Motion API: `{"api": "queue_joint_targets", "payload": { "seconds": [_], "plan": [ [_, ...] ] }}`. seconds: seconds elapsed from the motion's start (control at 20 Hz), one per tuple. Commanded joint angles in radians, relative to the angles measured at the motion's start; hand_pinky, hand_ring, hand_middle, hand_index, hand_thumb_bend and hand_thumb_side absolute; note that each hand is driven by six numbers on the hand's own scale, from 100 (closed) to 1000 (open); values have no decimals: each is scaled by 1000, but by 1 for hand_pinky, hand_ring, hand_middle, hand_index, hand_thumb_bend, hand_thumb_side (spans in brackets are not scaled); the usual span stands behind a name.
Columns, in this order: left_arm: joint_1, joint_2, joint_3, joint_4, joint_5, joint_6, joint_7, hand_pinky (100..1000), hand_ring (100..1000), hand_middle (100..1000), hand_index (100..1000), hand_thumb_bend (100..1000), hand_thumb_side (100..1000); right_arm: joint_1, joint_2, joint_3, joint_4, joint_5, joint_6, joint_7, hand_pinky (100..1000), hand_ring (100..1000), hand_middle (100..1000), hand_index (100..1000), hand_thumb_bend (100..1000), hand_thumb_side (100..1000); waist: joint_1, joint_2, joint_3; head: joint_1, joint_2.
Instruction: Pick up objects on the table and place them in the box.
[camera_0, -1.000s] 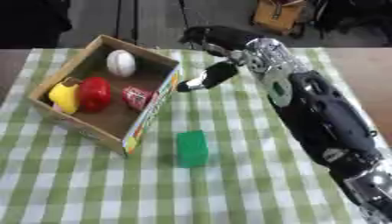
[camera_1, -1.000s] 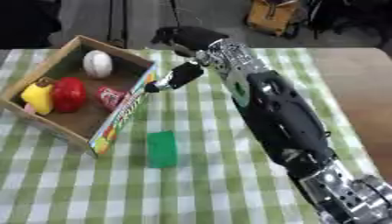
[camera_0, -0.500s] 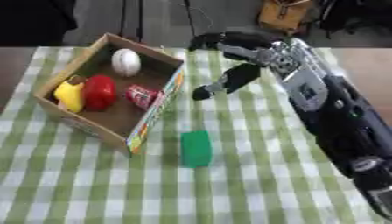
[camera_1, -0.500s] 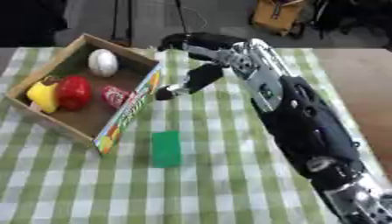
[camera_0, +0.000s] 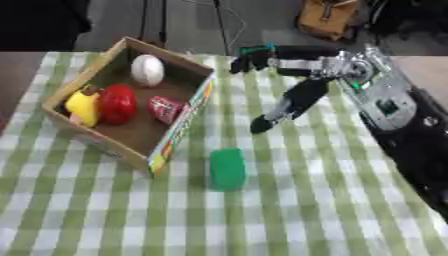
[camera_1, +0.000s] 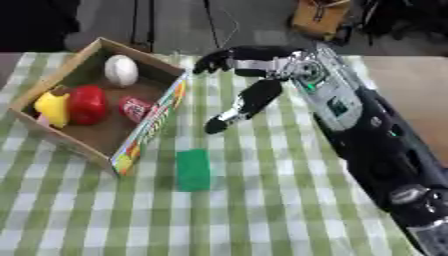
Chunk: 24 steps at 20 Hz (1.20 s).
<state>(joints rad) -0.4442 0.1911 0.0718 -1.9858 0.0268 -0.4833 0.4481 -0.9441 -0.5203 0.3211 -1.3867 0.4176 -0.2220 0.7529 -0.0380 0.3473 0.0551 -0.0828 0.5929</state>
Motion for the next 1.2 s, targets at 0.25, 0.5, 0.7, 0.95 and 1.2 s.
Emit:
{"api": "queue_joint_targets", "payload": {
  "seconds": [0.25,0.5,0.7,0.95,1.2],
  "plan": [
    [-17,12,2,-14,-1,2,-12,733,610,701,748,100,1000,42,-46,13,-120,36,26,-90,945,952,989,1000,706,711,5,-15,-3,1,-8],
    [-19,10,1,-14,0,2,-16,733,610,701,749,100,1000,69,-28,30,-140,99,51,-148,947,953,989,1000,709,706,4,-15,-1,-2,-9],
    [-20,9,0,-14,1,2,-17,733,610,700,748,100,1000,79,-6,41,-132,146,52,-173,953,956,988,1000,716,704,3,-13,1,-4,-11],
    [-20,7,0,-14,1,2,-19,733,610,699,748,100,1000,77,27,61,-113,193,43,-178,954,958,982,1000,718,685,1,-11,3,-7,-13],
    [-21,6,0,-14,1,3,-17,734,609,698,747,100,1000,79,40,80,-86,182,26,-144,949,956,980,1000,719,676,0,-10,5,-9,-17]
  ]
}}
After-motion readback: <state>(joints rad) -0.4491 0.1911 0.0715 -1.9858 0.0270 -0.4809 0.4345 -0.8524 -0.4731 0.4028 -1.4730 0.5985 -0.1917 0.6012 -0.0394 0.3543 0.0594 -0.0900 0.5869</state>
